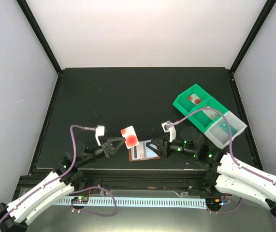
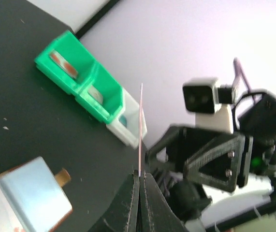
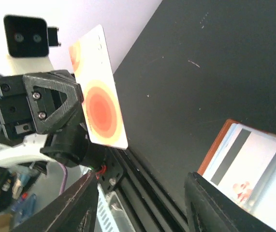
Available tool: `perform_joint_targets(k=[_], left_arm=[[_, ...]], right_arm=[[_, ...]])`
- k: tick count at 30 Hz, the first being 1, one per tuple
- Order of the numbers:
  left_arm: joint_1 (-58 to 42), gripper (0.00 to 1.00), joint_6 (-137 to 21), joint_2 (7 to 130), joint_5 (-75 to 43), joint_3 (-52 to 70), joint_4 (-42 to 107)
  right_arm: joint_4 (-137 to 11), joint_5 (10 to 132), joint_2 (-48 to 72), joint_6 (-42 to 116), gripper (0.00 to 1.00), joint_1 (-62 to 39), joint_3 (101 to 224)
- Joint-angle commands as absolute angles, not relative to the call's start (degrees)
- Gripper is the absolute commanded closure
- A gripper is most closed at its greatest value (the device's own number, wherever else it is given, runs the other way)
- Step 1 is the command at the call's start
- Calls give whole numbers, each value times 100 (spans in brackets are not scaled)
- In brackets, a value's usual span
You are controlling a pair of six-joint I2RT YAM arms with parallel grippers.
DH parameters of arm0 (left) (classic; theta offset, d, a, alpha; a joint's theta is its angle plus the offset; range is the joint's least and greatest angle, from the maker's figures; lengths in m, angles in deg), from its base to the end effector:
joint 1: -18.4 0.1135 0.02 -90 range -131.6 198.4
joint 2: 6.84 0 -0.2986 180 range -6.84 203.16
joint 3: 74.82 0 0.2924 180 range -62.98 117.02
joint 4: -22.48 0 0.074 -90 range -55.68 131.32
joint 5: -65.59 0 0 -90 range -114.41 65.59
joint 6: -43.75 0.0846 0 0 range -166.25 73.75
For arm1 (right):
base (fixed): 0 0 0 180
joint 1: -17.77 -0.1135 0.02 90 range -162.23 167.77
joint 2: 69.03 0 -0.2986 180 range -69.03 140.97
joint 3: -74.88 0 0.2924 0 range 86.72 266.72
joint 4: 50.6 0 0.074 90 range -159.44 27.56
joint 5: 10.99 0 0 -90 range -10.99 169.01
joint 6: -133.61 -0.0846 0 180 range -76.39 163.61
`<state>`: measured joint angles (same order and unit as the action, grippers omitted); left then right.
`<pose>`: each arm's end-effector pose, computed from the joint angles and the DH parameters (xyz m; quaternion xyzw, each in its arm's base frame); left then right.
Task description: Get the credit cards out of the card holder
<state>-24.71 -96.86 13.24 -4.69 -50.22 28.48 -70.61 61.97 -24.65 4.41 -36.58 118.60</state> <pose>0.1153 -0.1470 0.2351 0.0731 0.7119 -0.5856 0.3807 0.1220 0.2126 0.2643 -0.1908 0.7952 0.4933 0.2964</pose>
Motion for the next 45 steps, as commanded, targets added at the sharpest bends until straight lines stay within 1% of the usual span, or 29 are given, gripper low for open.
perform_joint_targets(k=[1, 4, 6, 9, 11, 15, 20, 25, 27, 29, 33, 36, 37, 38, 41, 42, 45], left_arm=[[-2440, 98, -10754, 916, -1776, -5555, 1887], [-2440, 99, -11165, 775, -2160, -5820, 1412], [-2440, 99, -11278, 751, -2300, -5857, 1273], [-2446, 98, -11298, 781, -2384, -5805, 1204], [-2452, 98, -11319, 822, -2365, -5788, 1118], [-2449, 98, -11368, 948, -2274, -5784, 944], [-2450, 98, -11476, 1173, -2140, -5854, 553], [-2458, 99, -11501, 1329, -2084, -5849, 387], [-2460, 98, -11506, 1366, -2033, -5854, 343], [-2462, 98, -11533, 1396, -1981, -5869, 333], [-2467, 98, -11561, 1387, -1896, -5904, 361], [-2462, 98, -11426, 1374, -1790, -5784, 769], [-2462, 95, -11349, 1350, -1724, -5729, 909], [-2466, 86, -11281, 1323, -1657, -5686, 1050], [-2458, 59, -11074, 1153, -1468, -5579, 1520], [-2458, 52, -10992, 1070, -1418, -5544, 1684], [-2458, 39, -10482, 871, -1050, -5446, 2069]], right_arm=[[-5311, 6199, -2351, -1197, 49, -3686, 11562], [-4527, 6412, -2207, -1706, 47, -3694, 11494], [-4508, 6574, -1994, -1879, 44, -3693, 11658], [-4849, 6753, -1619, -2031, 35, -3719, 11997], [-4805, 6844, -1401, -2230, 32, -3753, 12012], [-4290, 6742, -1005, -2532, 32, -3777, 11927], [-4136, 6565, -612, -2389, 33, -3804, 12187], [-4043, 6405, -278, -2387, 36, -3822, 12373], [-3934, 6317, -184, -2395, 40, -3824, 12411], [-3797, 6226, -110, -2407, 46, -3826, 12437], [-3733, 6157, -69, -2377, 67, -3825, 12435], [-3889, 6131, -184, -2162, 88, -3821, 12417], [-4021, 6148, -265, -2035, 94, -3821, 12412], [-4168, 6180, -380, -1897, 98, -3822, 12389], [-4617, 6163, -860, -1405, 99, -3808, 12269], [-4786, 6064, -1015, -1193, 99, -3812, 12252], [-5643, 5697, -1408, -387, 99, -3817, 12358]])
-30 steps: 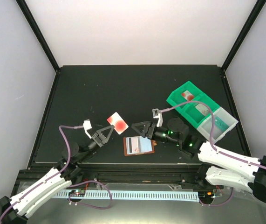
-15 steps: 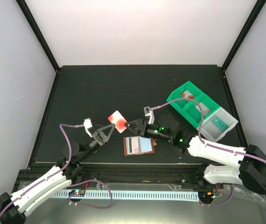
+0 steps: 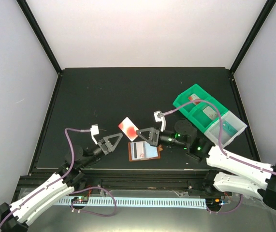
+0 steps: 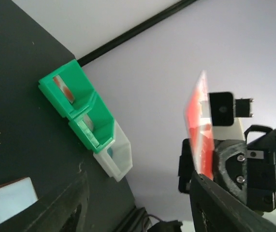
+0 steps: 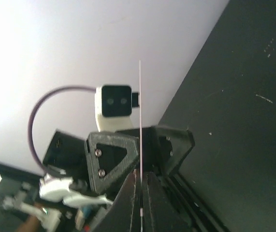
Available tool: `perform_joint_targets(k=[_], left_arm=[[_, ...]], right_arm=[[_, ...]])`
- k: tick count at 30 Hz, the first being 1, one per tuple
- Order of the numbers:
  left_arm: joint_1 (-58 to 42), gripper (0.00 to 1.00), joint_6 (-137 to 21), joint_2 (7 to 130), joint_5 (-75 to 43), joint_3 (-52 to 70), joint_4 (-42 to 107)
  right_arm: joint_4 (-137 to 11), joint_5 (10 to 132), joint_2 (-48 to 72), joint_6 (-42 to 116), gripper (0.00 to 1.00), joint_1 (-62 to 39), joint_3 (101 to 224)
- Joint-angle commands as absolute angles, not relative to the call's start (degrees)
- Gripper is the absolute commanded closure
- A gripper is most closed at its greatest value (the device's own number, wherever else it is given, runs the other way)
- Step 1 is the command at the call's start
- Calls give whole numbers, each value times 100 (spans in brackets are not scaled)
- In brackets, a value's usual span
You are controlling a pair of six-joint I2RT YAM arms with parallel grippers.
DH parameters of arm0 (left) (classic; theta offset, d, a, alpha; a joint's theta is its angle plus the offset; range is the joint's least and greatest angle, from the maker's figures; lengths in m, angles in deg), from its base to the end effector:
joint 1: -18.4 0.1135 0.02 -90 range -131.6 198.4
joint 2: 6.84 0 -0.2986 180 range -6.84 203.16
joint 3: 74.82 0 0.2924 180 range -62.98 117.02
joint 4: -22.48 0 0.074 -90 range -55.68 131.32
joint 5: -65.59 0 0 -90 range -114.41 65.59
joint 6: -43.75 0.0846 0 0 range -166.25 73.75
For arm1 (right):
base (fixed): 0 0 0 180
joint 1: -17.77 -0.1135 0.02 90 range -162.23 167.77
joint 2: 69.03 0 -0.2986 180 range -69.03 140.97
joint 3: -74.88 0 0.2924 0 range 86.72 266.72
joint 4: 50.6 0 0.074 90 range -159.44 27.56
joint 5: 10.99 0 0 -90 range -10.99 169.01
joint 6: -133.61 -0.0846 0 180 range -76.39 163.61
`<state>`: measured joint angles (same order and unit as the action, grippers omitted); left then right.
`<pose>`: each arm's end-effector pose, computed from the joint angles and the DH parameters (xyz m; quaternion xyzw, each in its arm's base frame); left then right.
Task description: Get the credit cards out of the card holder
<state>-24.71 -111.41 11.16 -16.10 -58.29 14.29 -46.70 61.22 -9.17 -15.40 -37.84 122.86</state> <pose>0.1267 -0.1353 0.2167 -0.0736 0.6608 -0.6323 0.3977 0.1533 0.2698 0.2901 -0.0793 0.7482 0.6086 0.2519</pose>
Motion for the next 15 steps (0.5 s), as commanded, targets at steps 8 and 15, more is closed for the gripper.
perform_joint_targets(k=[8, 15], left_arm=[[-2449, 28, -9052, 909, 251, -4381, 3469], [-2454, 31, -8758, 1373, 838, -4067, 3706]], right_arm=[[-7390, 4494, -1890, 1035, 99, -3813, 12671], [-7470, 4021, -2005, 1270, 99, -3813, 12649]])
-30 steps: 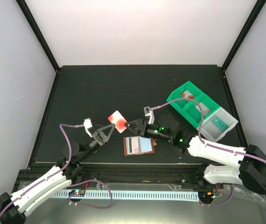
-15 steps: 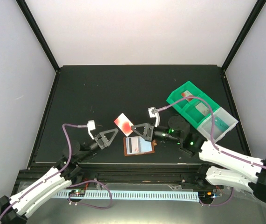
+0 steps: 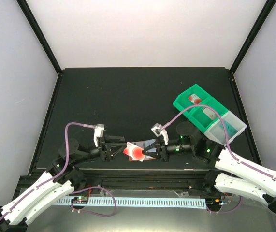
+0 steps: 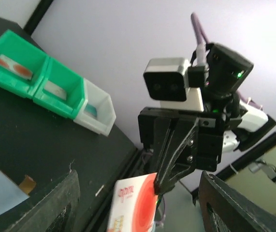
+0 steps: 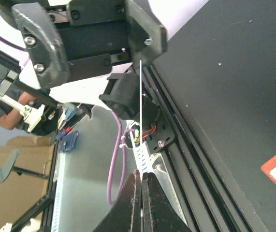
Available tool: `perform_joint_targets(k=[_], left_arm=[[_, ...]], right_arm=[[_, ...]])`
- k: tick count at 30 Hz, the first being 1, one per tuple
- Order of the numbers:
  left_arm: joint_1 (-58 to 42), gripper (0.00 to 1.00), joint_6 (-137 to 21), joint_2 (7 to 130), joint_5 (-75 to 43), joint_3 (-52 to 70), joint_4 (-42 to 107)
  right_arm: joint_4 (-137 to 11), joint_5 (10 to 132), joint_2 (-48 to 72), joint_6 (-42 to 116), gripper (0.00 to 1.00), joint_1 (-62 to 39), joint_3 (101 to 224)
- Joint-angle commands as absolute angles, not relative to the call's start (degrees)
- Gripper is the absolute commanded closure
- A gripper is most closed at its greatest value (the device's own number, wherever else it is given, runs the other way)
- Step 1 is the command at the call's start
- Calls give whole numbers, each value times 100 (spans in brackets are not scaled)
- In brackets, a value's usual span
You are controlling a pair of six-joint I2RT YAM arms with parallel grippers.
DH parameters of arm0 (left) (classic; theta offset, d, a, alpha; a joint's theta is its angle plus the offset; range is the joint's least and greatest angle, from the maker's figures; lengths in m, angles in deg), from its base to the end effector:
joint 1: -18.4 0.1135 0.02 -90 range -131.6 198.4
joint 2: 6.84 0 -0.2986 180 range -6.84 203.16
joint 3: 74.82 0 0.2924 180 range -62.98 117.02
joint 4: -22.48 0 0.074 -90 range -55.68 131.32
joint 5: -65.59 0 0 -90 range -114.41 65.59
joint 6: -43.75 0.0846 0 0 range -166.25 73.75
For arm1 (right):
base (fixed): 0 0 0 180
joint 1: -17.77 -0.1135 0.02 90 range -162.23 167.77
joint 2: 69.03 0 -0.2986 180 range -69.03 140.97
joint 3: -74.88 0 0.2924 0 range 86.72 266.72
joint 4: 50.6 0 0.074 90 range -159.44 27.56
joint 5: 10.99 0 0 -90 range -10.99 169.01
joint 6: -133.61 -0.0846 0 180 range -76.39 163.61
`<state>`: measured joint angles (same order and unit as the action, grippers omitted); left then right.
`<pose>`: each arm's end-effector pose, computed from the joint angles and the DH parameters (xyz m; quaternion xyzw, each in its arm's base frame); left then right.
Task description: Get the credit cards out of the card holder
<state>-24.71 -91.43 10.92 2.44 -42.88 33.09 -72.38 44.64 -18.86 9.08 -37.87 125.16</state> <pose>0.0968 -0.1429 0.2855 0.1571 0.6690 -0.6078 0.3980 0.1044 0.2373 0.2903 -0.3079 0.7467 0.5525 0.2057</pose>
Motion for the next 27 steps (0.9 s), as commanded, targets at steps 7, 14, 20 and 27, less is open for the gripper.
perform_joint_targets(k=[7, 14, 20, 27], left_arm=[[-2449, 40, -8837, 1586, 1244, -4210, 3479], [-2450, 98, -9096, 1645, 1487, -4414, 2888], [-2449, 98, -9460, 1782, 1260, -4565, 2387], [-2449, 98, -10332, 1726, 183, -5092, 1166]], right_arm=[[-7225, 3793, -2214, 1100, 99, -3813, 12529], [-7298, 4098, -2254, 1065, 92, -3813, 12535], [-6509, 4594, -2444, 311, 61, -3813, 12120], [-5277, 5537, -2691, -968, 56, -3812, 11318]])
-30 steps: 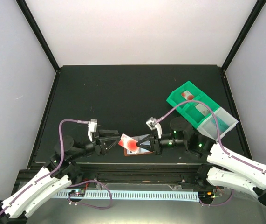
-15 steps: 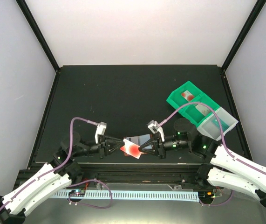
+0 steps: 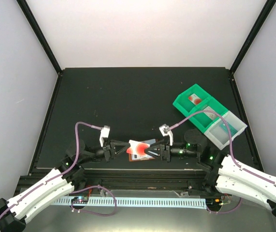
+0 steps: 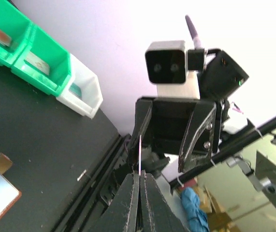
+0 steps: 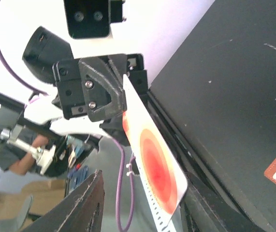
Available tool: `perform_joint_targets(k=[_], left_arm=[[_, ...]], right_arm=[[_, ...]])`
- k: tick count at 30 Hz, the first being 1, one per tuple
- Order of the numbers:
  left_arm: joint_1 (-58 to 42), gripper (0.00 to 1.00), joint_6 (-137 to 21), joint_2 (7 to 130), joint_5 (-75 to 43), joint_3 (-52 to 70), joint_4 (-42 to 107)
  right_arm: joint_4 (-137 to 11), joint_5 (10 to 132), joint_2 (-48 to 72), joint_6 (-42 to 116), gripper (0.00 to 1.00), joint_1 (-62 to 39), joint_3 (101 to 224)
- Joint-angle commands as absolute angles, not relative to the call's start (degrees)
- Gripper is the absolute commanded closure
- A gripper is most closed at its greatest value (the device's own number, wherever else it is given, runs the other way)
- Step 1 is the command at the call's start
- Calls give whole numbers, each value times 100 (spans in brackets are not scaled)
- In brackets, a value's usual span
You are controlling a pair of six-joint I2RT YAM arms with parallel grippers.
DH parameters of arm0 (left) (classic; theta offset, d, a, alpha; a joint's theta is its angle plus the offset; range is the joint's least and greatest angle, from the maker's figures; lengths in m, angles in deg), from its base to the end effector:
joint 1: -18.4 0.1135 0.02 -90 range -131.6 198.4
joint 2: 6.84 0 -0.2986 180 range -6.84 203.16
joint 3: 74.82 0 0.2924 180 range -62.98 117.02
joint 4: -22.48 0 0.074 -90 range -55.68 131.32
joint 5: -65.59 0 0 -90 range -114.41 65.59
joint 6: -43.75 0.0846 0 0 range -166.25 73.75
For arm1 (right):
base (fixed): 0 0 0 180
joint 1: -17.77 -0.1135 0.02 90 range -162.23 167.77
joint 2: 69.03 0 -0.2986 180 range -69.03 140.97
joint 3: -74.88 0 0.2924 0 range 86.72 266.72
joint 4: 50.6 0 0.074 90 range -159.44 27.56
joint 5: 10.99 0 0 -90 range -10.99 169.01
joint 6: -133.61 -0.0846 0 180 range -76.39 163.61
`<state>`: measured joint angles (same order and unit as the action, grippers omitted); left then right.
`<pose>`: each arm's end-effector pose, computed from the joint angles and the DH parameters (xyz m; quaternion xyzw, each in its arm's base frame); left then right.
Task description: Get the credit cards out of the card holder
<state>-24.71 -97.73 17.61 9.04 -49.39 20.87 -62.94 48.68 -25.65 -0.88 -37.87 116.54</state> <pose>0.1032 -0.1605 0.2486 0.1592 0.6751 -0.6436 0.3234 0.0990 0.2205 0.2741 -0.2341 0.7416 0.5877 0.2231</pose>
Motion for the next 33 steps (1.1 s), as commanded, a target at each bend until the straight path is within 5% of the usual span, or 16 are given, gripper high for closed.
perform_joint_targets(k=[1, 16, 22, 26, 29, 31, 33], left_arm=[[-2449, 99, -10424, 1713, 59, -5157, 1022], [-2449, 98, -10684, 1430, -603, -5428, 810], [-2449, 98, -10694, 1345, -736, -5480, 942], [-2449, 97, -10611, 1315, -735, -5425, 1150], [-2449, 77, -10483, 1232, -781, -5350, 1452], [-2452, 48, -10425, 1158, -868, -5268, 1771], [-2449, 30, -10329, 1094, -941, -5190, 2020]], right_arm=[[-5059, 5597, -2693, -1160, 56, -3813, 11206], [-3533, 5737, -2248, -2194, 81, -3813, 10881], [-3417, 5774, -2197, -2257, 98, -3813, 10843], [-3438, 5836, -2191, -2226, 99, -3813, 10843], [-3513, 5905, -2192, -2158, 99, -3813, 10867], [-3710, 5981, -2205, -2021, 99, -3817, 10932], [-4312, 6146, -2261, -1798, 99, -3797, 11123]])
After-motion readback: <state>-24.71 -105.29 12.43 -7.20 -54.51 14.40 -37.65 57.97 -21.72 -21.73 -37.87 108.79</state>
